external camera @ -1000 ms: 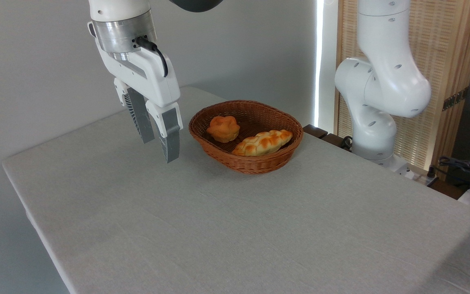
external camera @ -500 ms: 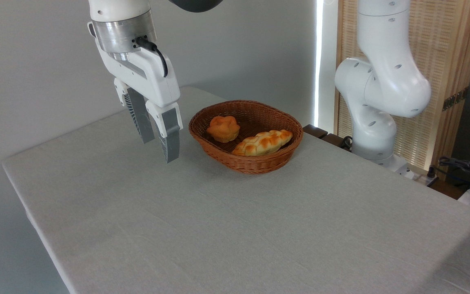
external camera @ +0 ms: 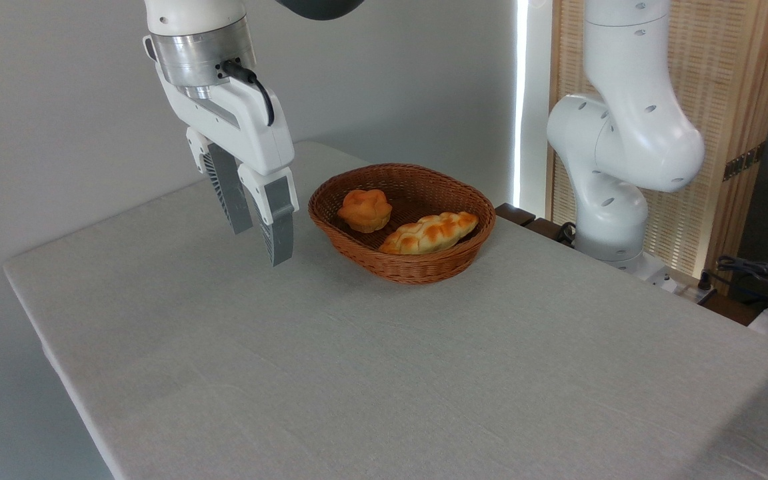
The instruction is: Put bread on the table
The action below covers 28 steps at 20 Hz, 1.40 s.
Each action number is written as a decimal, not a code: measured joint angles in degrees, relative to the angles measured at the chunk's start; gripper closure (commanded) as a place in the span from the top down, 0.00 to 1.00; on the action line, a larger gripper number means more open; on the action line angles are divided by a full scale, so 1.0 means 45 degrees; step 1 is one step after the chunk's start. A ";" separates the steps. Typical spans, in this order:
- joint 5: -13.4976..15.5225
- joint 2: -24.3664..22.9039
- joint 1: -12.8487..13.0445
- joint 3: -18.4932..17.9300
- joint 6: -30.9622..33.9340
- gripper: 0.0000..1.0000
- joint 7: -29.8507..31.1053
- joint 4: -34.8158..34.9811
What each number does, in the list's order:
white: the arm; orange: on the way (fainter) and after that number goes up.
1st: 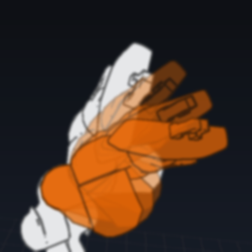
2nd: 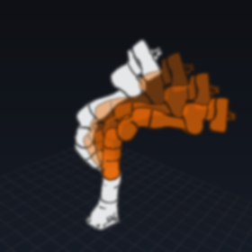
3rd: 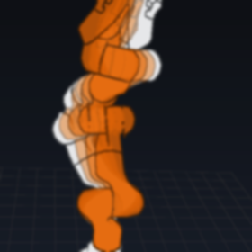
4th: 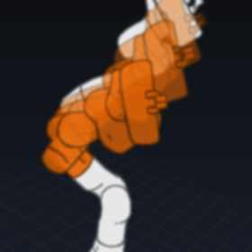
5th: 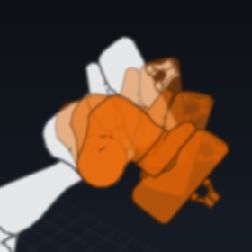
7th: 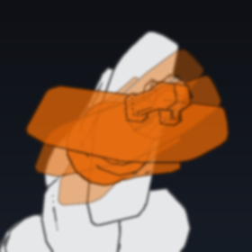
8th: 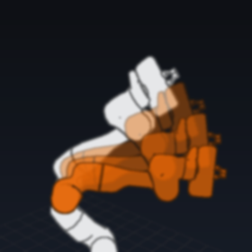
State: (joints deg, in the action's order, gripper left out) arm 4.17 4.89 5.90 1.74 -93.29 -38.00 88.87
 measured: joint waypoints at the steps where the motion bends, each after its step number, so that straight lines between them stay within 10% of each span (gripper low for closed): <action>1: 0.0000 0.0000 0.0000 0.0000 0.0000 1.00 0.0000 0.0000; 14: 0.0009 -0.0240 0.0249 0.0417 0.0011 1.00 0.0013 0.0356; 22: 0.0880 -0.2867 0.0425 0.0900 -0.0735 1.00 0.0027 0.3367; 28: 0.1565 -0.5101 0.1610 0.0970 -0.1997 1.00 0.0001 0.7201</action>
State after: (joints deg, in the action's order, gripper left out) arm 11.21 -18.06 13.14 6.10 -102.28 -38.00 121.27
